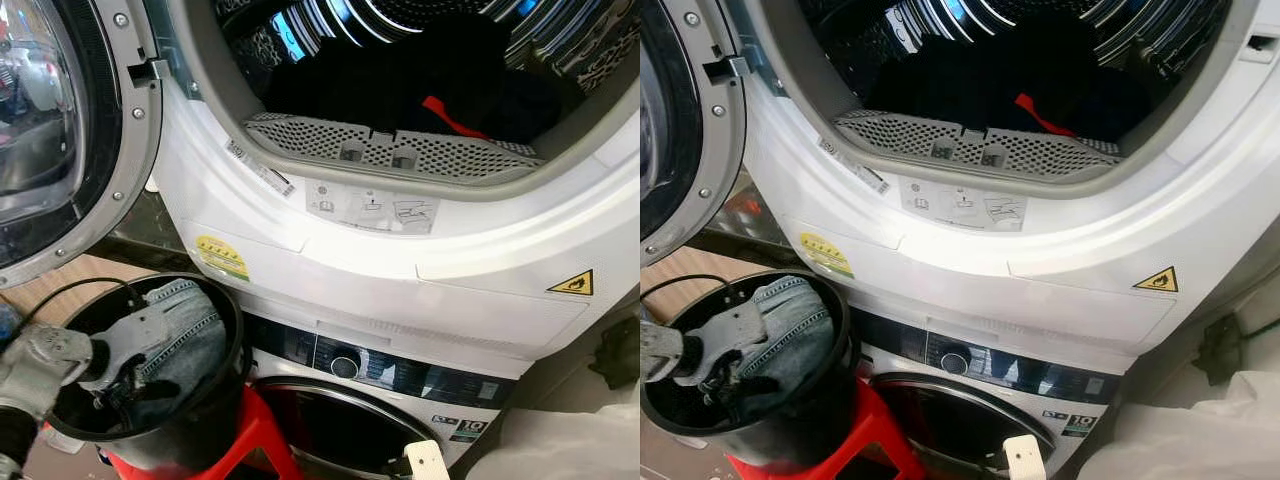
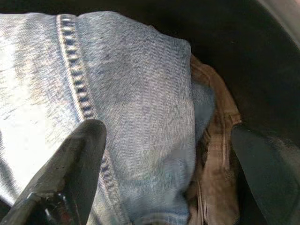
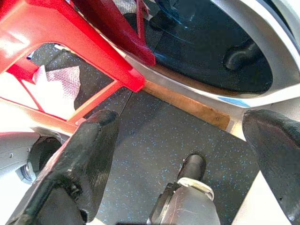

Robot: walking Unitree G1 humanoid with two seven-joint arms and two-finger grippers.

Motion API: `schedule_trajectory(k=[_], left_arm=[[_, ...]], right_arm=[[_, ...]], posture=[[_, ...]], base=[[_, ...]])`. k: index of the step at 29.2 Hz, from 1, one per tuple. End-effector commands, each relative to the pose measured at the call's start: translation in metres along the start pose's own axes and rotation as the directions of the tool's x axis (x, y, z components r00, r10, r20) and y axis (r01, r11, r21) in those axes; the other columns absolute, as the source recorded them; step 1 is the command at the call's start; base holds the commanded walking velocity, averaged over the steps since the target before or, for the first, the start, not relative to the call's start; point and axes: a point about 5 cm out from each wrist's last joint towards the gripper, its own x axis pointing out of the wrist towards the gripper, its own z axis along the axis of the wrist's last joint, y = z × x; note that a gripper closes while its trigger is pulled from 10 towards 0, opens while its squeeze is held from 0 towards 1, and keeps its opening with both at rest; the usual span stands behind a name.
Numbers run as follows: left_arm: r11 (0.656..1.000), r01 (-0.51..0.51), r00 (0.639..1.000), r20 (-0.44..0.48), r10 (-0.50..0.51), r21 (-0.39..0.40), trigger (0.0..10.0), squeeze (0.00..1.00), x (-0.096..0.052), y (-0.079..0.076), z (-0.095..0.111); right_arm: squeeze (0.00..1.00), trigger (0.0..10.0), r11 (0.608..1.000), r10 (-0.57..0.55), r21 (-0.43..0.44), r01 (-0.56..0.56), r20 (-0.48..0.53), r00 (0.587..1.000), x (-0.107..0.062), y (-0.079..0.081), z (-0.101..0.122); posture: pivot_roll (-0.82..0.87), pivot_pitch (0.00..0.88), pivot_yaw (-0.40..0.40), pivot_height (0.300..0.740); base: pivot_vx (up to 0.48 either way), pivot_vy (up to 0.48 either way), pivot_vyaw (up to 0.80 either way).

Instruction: Clothes washing

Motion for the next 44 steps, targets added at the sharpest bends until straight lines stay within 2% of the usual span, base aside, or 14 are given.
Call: schedule_trajectory(k=[1, 7, 11, 16, 24, 26, 34, 39, 40, 44], left_arm=[[1.000, 0.000, 1.000, 0.019, 0.000, -0.021, 10.0, 0.00, 0.016, -0.009, -0.001], [0.999, 0.049, 0.998, -0.032, -0.048, 0.008, 10.0, 0.00, 0.037, -0.022, 0.000], [0.995, 0.015, 0.991, -0.131, -0.002, 0.098, 10.0, 0.00, 0.045, -0.021, 0.000], [0.996, -0.029, 0.994, -0.103, 0.037, 0.079, 10.0, 0.00, 0.050, -0.016, 0.010], [0.996, -0.045, 0.982, -0.181, 0.059, 0.080, 10.0, 0.00, 0.061, -0.020, 0.010], [0.989, -0.081, 0.961, -0.253, 0.111, 0.124, 10.0, 0.00, 0.062, -0.016, 0.008], [0.977, -0.156, 0.916, -0.348, 0.198, 0.144, 10.0, 0.00, 0.069, -0.021, -0.001], [0.952, -0.229, 0.877, -0.381, 0.293, 0.205, 10.0, 0.00, 0.068, -0.017, -0.005], [0.938, -0.260, 0.854, -0.399, 0.334, 0.228, 10.0, 0.00, 0.065, -0.014, -0.008], [0.909, -0.316, 0.811, -0.420, 0.407, 0.272, 10.0, 0.00, 0.059, -0.006, -0.011]], right_arm=[[0.00, 10.0, 1.000, 0.000, -0.001, 0.000, 0.000, 1.000, 0.000, 0.001, -0.002], [0.00, 10.0, 1.000, -0.006, -0.002, 0.006, -0.003, 1.000, -0.002, -0.001, -0.006], [0.00, 10.0, 1.000, -0.009, -0.001, 0.009, -0.005, 1.000, -0.003, -0.003, -0.008], [0.00, 10.0, 1.000, -0.010, 0.002, 0.010, -0.004, 1.000, -0.003, -0.003, -0.009], [0.00, 10.0, 1.000, -0.001, 0.006, 0.001, -0.005, 1.000, -0.003, 0.001, -0.010], [0.00, 10.0, 1.000, 0.000, 0.008, 0.000, -0.006, 1.000, -0.003, 0.001, -0.011], [0.00, 10.0, 1.000, 0.002, 0.012, -0.002, -0.005, 1.000, -0.002, 0.003, -0.011], [0.00, 10.0, 1.000, 0.002, 0.012, -0.002, -0.004, 1.000, -0.002, 0.003, -0.011], [0.00, 10.0, 1.000, 0.000, 0.013, 0.000, -0.003, 1.000, -0.003, 0.003, -0.011], [0.00, 10.0, 1.000, -0.001, 0.013, 0.001, -0.001, 1.000, -0.003, 0.002, -0.011]], posture=[[-0.06, 0.050, 0.050, 0.740], [-0.08, 0.053, 0.049, 0.740], [-0.08, 0.060, 0.050, 0.740], [-0.09, 0.073, 0.051, 0.740], [-0.09, 0.083, 0.052, 0.740], [-0.08, 0.084, 0.054, 0.740], [-0.09, 0.078, 0.058, 0.740], [-0.08, 0.075, 0.058, 0.740], [-0.08, 0.075, 0.059, 0.740], [-0.08, 0.073, 0.061, 0.740]], base=[[0.000, 0.000, 0.00], [0.000, 0.000, 0.00], [0.000, 0.000, 0.00], [0.000, 0.000, 0.00], [0.000, 0.000, 0.00], [0.000, 0.000, 0.00], [0.000, 0.000, 0.00], [0.000, 0.000, 0.00], [0.000, 0.000, 0.00], [0.000, 0.000, 0.00]])
